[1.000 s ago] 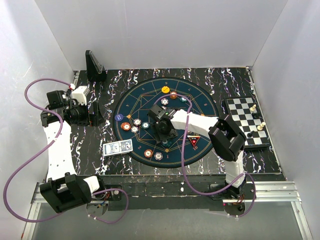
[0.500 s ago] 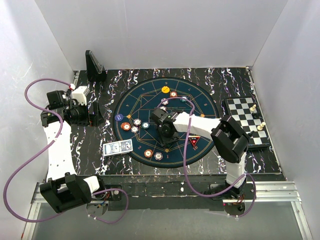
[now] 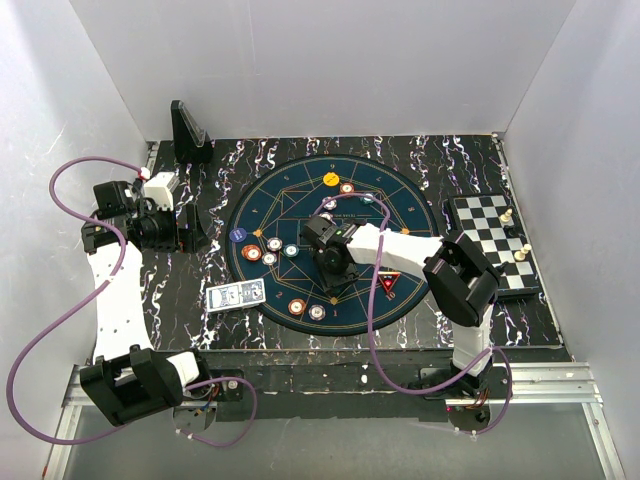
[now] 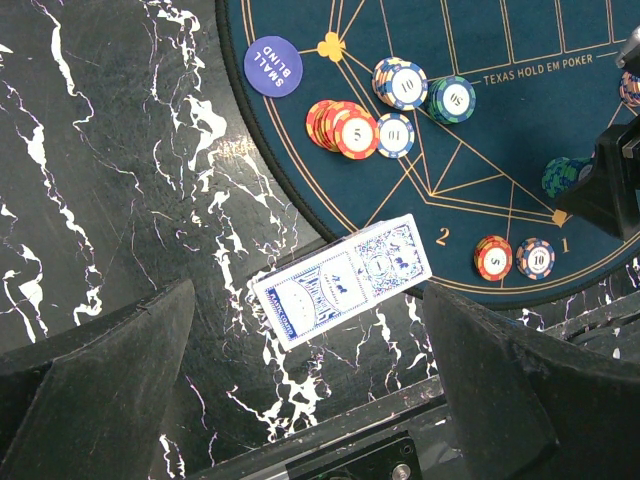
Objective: Distribute texas hold em gaming equipment
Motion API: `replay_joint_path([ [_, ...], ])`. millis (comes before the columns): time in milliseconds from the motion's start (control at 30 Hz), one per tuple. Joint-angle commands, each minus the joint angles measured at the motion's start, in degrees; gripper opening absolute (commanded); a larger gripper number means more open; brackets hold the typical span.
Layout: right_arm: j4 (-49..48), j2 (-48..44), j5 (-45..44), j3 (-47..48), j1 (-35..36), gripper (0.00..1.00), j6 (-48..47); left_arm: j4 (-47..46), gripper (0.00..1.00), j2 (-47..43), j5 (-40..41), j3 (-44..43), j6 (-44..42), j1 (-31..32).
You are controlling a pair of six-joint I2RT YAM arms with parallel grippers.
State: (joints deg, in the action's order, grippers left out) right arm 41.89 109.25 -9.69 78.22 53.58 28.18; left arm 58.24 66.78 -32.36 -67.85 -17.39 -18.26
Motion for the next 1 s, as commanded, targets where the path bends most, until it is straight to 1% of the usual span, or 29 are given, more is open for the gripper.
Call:
replay_joint_path([
  [0, -0.5, -0.4, -0.4, 1.3, -0.2, 0.47, -0.4, -0.5, 1.0, -1.3, -0.1, -0.3, -0.5, -0.3],
  [67, -0.7, 0.2, -0.1, 1.3, -0.2, 0.48, -0.4, -0.3, 1.0, -1.2, -0.2, -0.4, -0.5, -0.3],
  [200, -0.9, 0.6, -0.2, 1.6, -0.3, 0.53, -0.7, -0.3, 1.0, -1.0, -0.1, -0.7, -0.5, -0.4],
  [300, -0.9, 1.1, -0.3, 2.1, -0.3, 0.59, -0.8, -0.2, 1.0, -1.1, -0.1, -0.9, -0.5, -0.3],
  [400, -1.0, 1.6, -0.5, 2.4, -0.5, 0.63, -0.8, -0.1, 1.0, -1.2, -0.1, -0.9, -0.5, -0.3],
  [533, -2.9, 0.7, -0.9, 1.8, -0.6, 0.63, -0.5, -0.1, 1.0, -1.3, 0.1, -0.6, -0.6, -0.3],
  [700, -5.3, -1.1, -0.9, 0.2, -0.6, 0.59, -0.1, -0.1, 1.0, -1.2, 0.0, -0.4, -0.6, -0.3],
  [900, -5.3, -1.1, -0.8, 0.0, -0.6, 0.53, 0.2, -0.2, 1.0, -1.5, 0.4, -0.1, -1.1, -0.2],
  [967, -5.1, -1.0, -0.9, 0.1, -0.6, 0.5, 0.4, -0.1, 1.0, -1.7, 0.6, 0.0, -1.1, -0.3],
])
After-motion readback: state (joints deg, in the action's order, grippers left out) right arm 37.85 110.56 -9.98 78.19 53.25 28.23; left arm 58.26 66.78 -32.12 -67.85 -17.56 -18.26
